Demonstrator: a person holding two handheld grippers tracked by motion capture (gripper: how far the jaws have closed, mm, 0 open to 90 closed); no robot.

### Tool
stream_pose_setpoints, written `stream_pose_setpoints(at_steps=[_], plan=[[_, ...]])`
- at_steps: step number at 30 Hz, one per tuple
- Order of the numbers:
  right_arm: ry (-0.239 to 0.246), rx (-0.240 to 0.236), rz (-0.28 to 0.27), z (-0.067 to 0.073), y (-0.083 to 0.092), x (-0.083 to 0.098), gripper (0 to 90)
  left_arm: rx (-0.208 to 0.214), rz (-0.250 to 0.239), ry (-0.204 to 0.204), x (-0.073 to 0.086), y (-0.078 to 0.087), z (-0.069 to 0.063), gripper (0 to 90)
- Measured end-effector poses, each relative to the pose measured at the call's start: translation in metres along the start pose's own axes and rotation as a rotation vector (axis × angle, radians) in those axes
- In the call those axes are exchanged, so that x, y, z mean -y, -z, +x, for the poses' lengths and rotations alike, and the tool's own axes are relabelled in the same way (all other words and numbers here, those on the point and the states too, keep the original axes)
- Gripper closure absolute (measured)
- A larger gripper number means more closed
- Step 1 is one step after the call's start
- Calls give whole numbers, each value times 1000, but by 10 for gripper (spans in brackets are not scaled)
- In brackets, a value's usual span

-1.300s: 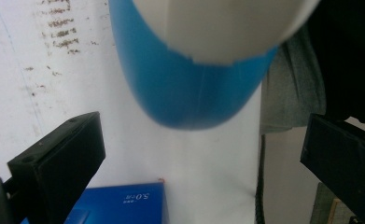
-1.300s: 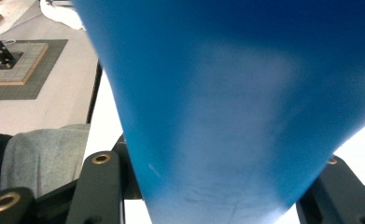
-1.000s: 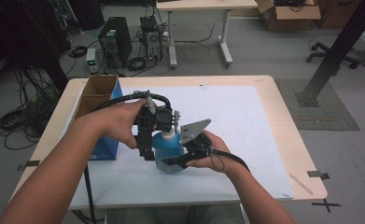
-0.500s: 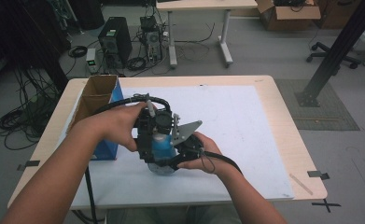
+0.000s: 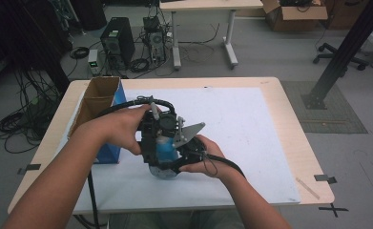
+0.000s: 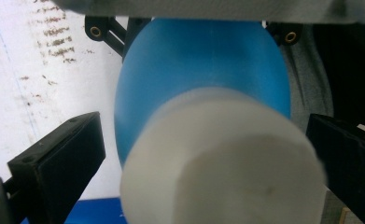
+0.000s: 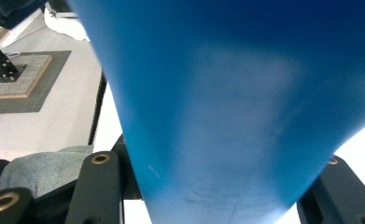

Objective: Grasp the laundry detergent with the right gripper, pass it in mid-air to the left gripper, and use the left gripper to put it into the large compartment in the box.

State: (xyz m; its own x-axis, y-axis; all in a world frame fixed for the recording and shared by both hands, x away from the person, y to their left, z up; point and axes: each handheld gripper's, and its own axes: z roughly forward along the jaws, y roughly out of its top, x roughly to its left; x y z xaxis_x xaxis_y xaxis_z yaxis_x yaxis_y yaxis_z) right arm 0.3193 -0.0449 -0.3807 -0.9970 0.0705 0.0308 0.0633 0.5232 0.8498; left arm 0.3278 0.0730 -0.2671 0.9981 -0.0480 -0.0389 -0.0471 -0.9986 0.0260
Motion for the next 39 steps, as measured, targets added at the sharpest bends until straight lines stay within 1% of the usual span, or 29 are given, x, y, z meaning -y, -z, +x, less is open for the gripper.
stream_pose_setpoints(at_steps=[2, 5, 6, 8, 11, 12, 13, 17, 23, 33, 35, 37, 39], plan=[[-5, -3, 1, 0, 0, 0, 458, -3, -2, 1, 0, 0, 0, 14], [-4, -2, 1, 1, 0, 0, 458, -5, -8, -5, -1, 0, -1, 57], [8, 10, 4, 0, 0, 0, 457, -5, -8, -6, -1, 1, -1, 64], [11, 13, 4, 0, 0, 0, 457, -4, -10, -7, -1, 2, -1, 89], [13, 15, 3, 0, 0, -1, 457, -10, -8, -9, -1, 2, -1, 106], [21, 18, -2, -1, -1, -1, 457, -10, -9, -9, -2, 2, -1, 114], [14, 15, 1, 0, -1, -1, 457, -9, -9, -10, -2, 2, -1, 122], [21, 14, 0, 1, -2, -2, 457, -13, -10, -13, -2, 3, -1, 144], [19, 12, -3, 1, -2, -2, 457, -13, -10, -16, -3, 2, -2, 184], [18, 13, -5, 1, -2, -3, 457, -16, -2, -20, -3, 2, -2, 240], [19, 15, -4, 1, -2, -3, 457, -13, 4, -23, -3, 2, -2, 263], [22, 17, -3, 1, -3, -3, 456, -6, 0, -21, -2, 1, -2, 299], [24, 17, 0, 1, -3, -3, 457, -9, 7, -20, -2, 1, -2, 303]])
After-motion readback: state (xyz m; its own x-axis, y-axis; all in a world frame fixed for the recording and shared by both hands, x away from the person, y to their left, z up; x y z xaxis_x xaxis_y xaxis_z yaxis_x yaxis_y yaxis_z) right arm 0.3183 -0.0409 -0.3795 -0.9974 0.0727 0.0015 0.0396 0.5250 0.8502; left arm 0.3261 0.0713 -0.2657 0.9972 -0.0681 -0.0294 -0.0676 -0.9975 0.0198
